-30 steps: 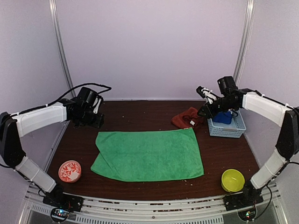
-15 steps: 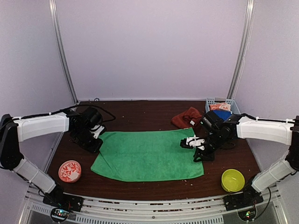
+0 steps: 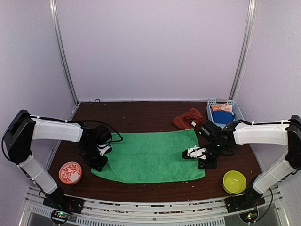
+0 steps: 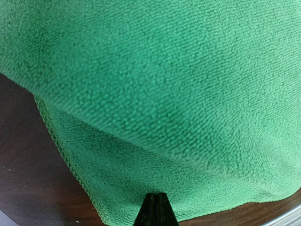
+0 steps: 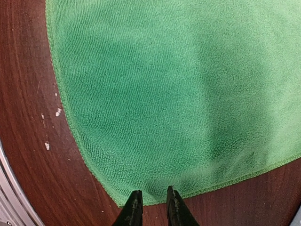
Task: Roll the towels
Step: Smooth out the towel at the center of the board.
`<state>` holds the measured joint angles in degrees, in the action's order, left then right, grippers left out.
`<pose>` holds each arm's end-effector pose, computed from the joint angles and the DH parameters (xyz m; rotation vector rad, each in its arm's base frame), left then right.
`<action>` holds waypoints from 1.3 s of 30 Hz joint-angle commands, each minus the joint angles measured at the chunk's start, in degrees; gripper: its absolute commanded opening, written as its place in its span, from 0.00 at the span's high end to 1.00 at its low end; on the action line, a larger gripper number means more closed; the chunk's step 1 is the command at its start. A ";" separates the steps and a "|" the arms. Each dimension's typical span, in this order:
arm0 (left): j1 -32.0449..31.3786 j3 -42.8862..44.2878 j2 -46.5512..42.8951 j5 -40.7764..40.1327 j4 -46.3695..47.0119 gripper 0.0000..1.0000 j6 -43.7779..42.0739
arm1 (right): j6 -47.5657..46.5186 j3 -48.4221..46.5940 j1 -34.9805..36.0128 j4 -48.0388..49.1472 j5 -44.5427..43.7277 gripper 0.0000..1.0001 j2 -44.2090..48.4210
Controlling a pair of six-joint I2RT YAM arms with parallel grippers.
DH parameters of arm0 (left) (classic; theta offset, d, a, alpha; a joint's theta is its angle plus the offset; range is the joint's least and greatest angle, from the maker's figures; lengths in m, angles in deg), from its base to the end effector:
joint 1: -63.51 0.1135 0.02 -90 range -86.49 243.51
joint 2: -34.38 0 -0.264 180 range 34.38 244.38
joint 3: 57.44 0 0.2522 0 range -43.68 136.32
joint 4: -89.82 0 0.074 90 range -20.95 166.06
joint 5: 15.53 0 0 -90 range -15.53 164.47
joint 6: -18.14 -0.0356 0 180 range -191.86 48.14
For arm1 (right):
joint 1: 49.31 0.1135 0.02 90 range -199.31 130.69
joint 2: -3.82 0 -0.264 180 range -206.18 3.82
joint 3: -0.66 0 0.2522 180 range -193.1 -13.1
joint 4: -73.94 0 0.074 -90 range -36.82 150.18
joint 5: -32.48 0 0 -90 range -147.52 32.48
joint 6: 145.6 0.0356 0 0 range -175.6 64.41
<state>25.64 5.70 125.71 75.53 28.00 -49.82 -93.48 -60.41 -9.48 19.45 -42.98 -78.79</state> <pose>0.1957 -0.1530 0.1487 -0.4313 -3.1023 0.0250 0.1838 0.1650 0.1775 -1.8416 2.2142 0.3733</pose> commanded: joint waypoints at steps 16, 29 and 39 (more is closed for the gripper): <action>-8.57 -6.43 -4.90 -3.33 -7.17 1.00 15.01 | -3.18 7.30 1.30 -4.98 -6.96 0.87 4.23; -8.89 -2.69 -10.12 -7.61 -9.10 1.00 18.11 | -1.85 3.82 1.30 -2.09 -3.65 0.93 6.47; -8.90 -6.65 -10.07 -6.67 -9.24 1.00 19.00 | -4.21 3.04 2.00 -0.16 -3.90 0.95 -1.45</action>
<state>16.98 -0.02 116.31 69.13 19.57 -32.02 -96.35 -56.78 -7.99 18.84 -46.63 -78.74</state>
